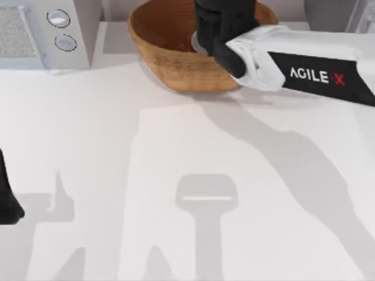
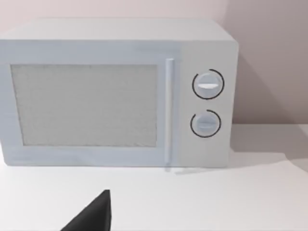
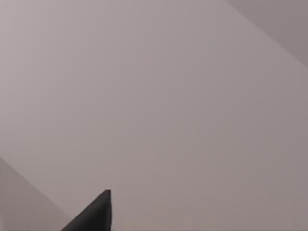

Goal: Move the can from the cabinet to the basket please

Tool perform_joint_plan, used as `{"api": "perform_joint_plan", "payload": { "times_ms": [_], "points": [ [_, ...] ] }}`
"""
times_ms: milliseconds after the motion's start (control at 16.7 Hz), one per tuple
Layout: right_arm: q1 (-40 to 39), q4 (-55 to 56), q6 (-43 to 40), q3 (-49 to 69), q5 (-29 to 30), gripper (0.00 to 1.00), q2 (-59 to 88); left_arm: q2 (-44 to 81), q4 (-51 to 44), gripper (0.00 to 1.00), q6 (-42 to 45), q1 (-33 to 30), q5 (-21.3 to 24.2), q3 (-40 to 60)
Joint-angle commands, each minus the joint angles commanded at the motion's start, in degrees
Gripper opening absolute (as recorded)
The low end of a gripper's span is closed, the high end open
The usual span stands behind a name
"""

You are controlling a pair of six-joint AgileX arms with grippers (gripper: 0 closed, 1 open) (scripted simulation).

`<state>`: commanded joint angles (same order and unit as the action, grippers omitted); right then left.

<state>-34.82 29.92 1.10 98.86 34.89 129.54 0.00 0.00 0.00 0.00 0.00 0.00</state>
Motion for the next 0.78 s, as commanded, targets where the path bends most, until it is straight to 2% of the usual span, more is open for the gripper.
{"api": "perform_joint_plan", "payload": {
  "times_ms": [180,360,780],
  "points": [
    [2.2,-1.1,0.1,-7.4,-4.7,1.0,-7.2,0.0,0.0,1.0,0.0,0.0,0.0,0.0],
    [5.8,-3.1,0.2,-19.6,-11.3,1.0,-19.0,0.0,0.0,1.0,0.0,0.0,0.0,0.0],
    [16.7,-10.8,0.8,-53.0,-25.8,1.0,-57.6,0.0,0.0,1.0,0.0,0.0,0.0,0.0]
  ]
}}
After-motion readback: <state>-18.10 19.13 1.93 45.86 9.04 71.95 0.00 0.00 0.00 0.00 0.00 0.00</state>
